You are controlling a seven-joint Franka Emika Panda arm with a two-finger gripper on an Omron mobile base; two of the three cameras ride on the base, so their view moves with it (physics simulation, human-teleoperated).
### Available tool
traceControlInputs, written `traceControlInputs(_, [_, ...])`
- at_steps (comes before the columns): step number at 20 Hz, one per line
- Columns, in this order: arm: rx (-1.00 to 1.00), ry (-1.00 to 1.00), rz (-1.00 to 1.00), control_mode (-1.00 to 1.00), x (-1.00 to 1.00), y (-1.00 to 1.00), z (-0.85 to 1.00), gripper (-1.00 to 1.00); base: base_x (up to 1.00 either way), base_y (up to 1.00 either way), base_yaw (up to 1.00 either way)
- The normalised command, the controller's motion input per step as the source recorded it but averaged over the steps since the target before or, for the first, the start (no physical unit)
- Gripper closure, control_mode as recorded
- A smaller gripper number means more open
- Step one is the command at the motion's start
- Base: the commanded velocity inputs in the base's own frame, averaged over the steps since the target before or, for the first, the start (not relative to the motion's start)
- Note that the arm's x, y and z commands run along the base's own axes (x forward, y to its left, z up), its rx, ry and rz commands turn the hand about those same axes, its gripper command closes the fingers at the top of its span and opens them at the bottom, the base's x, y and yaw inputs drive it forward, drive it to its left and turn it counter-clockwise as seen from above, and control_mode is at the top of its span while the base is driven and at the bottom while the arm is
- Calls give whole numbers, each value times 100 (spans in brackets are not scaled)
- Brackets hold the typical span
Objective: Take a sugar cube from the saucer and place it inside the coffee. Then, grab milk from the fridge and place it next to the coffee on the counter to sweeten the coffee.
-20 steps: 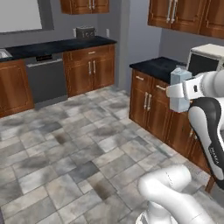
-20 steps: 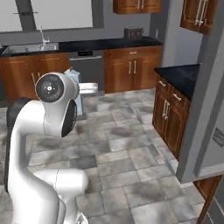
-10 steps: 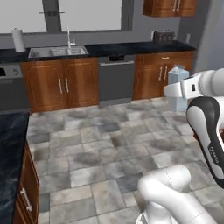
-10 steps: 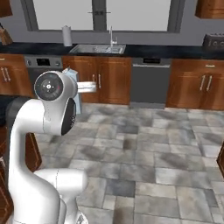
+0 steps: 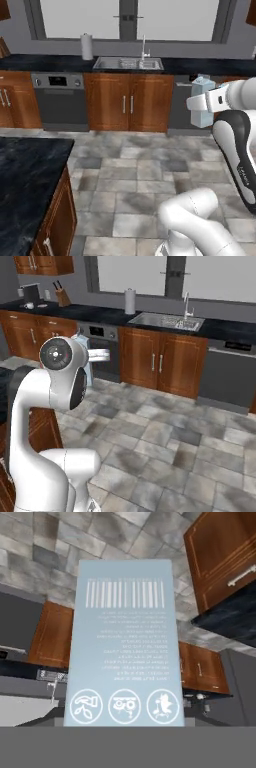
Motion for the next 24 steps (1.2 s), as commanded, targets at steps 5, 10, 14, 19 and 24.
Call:
traceControlInputs(5, [0, 0, 0, 100, 0, 0, 0, 100, 100, -19, 45])
traceControlInputs(10, [0, 0, 0, 100, 0, 0, 0, 100, 100, -30, 43])
traceControlInputs(14, [0, 0, 0, 100, 0, 0, 0, 100, 100, -23, 48])
traceControlInputs(19, [0, 0, 0, 100, 0, 0, 0, 100, 100, -18, 49])
traceControlInputs(24, [0, 0, 0, 100, 0, 0, 0, 100, 100, -11, 45])
